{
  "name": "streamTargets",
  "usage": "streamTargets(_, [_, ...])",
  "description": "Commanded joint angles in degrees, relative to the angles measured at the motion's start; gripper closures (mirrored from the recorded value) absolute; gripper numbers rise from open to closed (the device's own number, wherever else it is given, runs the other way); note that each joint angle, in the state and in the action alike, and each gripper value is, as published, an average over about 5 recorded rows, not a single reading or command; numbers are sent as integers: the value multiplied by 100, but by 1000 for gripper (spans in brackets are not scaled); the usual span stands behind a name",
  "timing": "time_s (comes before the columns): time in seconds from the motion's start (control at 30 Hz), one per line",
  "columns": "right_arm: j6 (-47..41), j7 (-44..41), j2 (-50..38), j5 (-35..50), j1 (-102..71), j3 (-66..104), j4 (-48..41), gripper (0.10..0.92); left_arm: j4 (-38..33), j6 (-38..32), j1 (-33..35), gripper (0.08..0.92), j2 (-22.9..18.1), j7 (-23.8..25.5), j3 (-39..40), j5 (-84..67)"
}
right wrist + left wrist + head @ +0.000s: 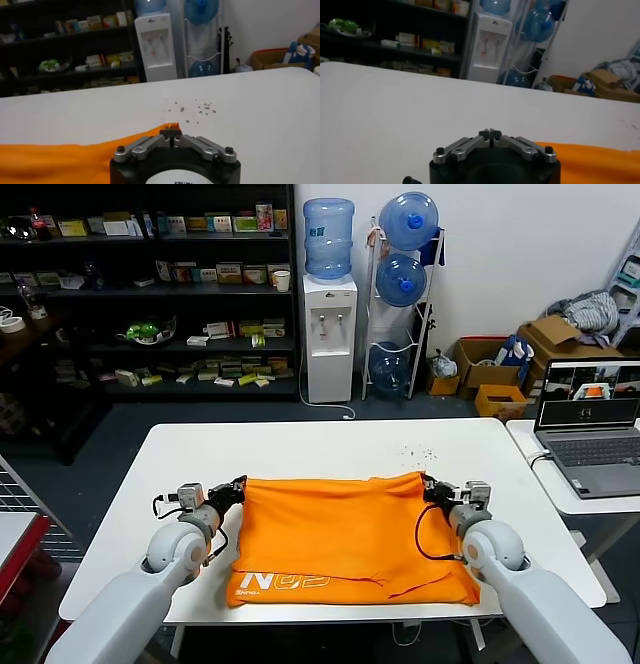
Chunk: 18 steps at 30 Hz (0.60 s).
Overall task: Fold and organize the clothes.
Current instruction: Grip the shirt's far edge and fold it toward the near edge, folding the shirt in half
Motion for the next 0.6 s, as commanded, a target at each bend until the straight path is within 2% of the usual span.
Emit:
streamTargets(0.03, [-29,163,-510,96,-1100,423,1255,901,-1273,27,872,909,369,-232,-184,-115])
streamTargets(0.3, [-200,500,-826,249,-1612,636,1985,901,-1843,79,1368,909,475,-504,-175,-239])
streamTargets(0.6, [-437,808,-1068,359,-2146,921,2459,901,-2169,95,1763,909,609,-712,-238,-227])
